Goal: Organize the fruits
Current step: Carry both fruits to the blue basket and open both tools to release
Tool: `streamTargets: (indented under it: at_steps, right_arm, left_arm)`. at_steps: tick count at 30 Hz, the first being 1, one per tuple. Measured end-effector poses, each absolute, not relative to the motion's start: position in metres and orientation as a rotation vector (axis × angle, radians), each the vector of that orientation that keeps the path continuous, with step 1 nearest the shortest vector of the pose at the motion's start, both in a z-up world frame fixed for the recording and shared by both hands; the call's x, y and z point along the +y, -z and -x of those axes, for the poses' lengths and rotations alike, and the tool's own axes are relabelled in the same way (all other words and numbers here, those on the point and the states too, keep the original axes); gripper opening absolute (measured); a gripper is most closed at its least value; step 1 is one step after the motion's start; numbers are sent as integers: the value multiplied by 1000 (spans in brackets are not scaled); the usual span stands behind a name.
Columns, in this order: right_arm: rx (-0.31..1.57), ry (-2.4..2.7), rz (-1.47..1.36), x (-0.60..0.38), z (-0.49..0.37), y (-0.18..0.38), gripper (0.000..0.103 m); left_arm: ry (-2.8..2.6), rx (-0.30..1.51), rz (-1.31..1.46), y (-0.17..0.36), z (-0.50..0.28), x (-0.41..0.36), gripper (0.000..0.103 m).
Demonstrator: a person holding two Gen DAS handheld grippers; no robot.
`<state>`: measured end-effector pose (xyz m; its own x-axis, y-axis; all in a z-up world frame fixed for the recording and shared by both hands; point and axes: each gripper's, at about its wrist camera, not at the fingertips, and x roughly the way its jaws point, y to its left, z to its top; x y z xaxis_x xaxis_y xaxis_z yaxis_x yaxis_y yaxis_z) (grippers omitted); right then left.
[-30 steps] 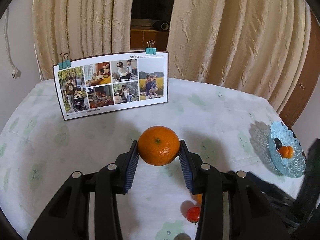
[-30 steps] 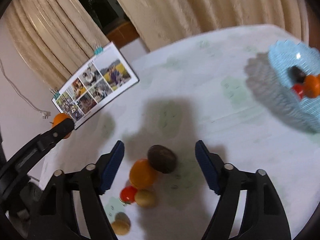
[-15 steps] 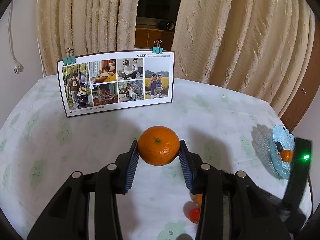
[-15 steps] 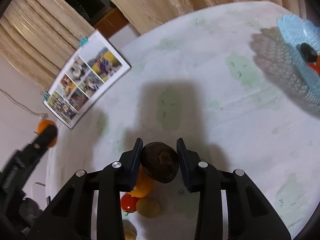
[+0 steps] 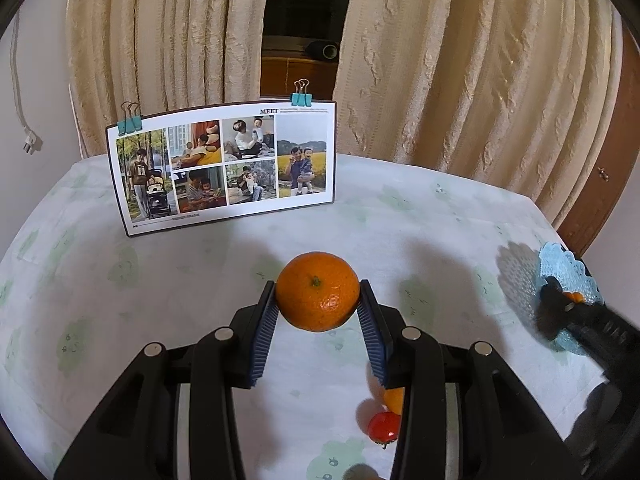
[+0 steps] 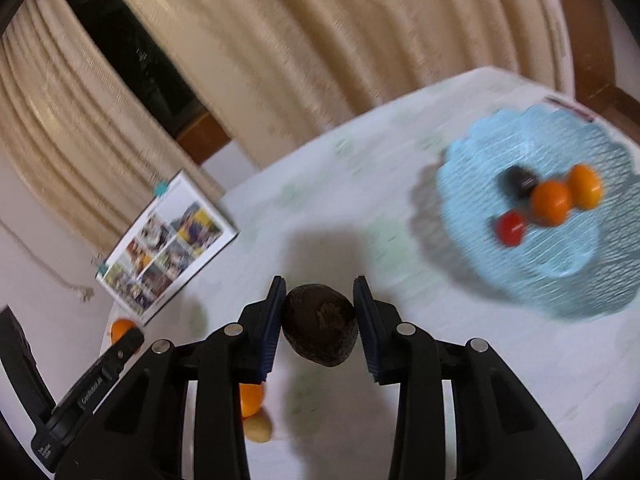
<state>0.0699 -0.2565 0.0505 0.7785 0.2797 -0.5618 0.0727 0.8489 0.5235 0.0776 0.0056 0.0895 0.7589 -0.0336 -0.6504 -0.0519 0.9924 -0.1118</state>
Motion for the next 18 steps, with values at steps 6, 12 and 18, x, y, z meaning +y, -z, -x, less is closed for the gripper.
streamTargets:
  at_steps: [6,12,18]
  right_arm:
    - [630,-23,-595,-308,-59,-53,36]
    - [610,82,-641,-360,-48,-45,36]
    - [612,164,-657,-392,-41,-33,36]
  left_arm:
    - [0,710,112,-89,-77,0,41]
    - [7,709,98,-89,-76,-5,40]
    - [14,706,81,-88,-75,-12,41]
